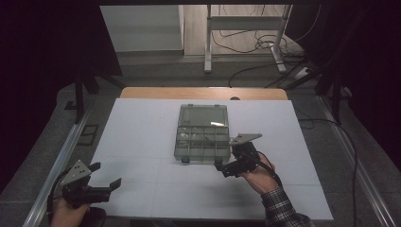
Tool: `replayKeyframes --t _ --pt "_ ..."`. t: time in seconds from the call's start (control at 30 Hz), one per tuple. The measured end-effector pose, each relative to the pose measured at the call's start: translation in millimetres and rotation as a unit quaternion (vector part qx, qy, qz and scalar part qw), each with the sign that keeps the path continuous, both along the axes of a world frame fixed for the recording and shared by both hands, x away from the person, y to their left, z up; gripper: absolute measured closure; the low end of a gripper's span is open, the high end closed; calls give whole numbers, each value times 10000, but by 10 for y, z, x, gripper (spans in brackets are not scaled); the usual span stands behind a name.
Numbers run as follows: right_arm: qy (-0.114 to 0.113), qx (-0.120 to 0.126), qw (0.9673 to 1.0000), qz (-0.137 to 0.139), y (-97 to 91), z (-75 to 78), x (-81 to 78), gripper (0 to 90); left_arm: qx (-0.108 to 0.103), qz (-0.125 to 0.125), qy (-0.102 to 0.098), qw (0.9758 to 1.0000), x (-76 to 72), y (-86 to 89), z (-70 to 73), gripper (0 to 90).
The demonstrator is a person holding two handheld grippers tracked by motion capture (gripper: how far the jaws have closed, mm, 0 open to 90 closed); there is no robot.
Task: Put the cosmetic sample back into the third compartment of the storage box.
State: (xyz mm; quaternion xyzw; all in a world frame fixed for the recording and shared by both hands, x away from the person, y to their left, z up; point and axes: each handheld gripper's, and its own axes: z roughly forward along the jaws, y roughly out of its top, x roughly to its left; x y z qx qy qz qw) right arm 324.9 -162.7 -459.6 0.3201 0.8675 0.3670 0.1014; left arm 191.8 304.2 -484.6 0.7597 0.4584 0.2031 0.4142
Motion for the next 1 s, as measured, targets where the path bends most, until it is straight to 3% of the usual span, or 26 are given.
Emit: replayKeyframes --t 0.4,0.63,1.0 --pt "-42 -10 10000 -17 -108 29 -133 32 8 -2 2 10000 1 -2 0 24" --pt "-195 34 9997 -146 -182 38 -206 27 6 -1 1 10000 2 -2 0 24" --pt "-178 87 9995 -238 -298 25 -295 26 -5 4 1 10000 3 -2 0 24"
